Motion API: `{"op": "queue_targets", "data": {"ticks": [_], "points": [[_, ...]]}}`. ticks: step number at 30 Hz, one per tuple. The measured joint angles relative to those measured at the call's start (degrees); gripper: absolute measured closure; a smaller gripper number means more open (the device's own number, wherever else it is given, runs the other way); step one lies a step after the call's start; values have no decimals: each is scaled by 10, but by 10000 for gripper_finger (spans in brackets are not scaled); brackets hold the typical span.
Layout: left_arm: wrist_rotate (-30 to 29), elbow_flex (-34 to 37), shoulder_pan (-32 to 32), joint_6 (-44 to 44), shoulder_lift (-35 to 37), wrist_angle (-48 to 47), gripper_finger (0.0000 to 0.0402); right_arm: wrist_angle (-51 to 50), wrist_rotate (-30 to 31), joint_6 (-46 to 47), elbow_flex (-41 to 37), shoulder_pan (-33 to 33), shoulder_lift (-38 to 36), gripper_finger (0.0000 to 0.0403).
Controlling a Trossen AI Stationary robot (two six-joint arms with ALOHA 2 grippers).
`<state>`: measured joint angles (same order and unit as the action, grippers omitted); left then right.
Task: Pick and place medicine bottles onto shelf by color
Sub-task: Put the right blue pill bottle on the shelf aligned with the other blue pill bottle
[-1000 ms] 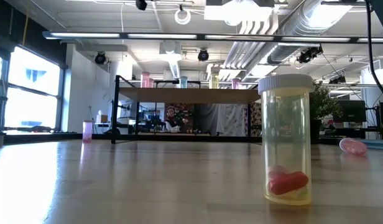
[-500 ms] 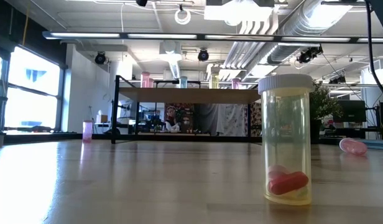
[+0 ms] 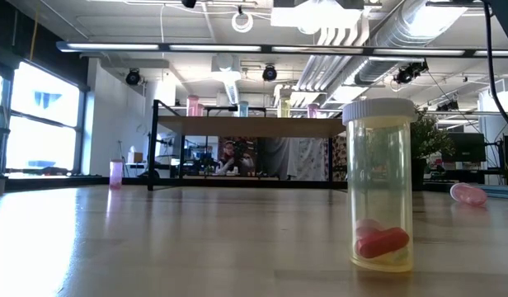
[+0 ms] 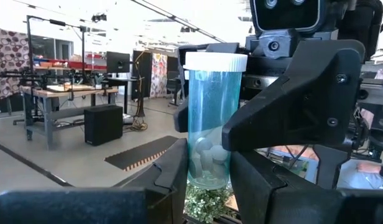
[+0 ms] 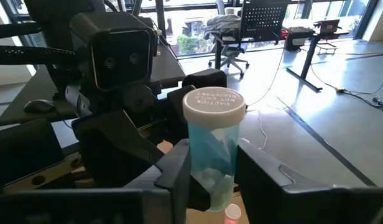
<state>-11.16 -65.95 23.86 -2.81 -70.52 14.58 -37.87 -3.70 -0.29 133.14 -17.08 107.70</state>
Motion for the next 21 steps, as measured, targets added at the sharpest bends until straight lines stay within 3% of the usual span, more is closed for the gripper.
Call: {"op": "queue_targets", "data": {"ticks": [5,11,21], "points": [[-1,0,0,0,0,-2,307,1,-3,-2,0,0,0,321],[0,0,0,0,0,-8,285,1,-4,-1,0,0,0,324],[7,0,0,0,5,-74,204,-20,-3,-13,2,-5,0,324]]}}
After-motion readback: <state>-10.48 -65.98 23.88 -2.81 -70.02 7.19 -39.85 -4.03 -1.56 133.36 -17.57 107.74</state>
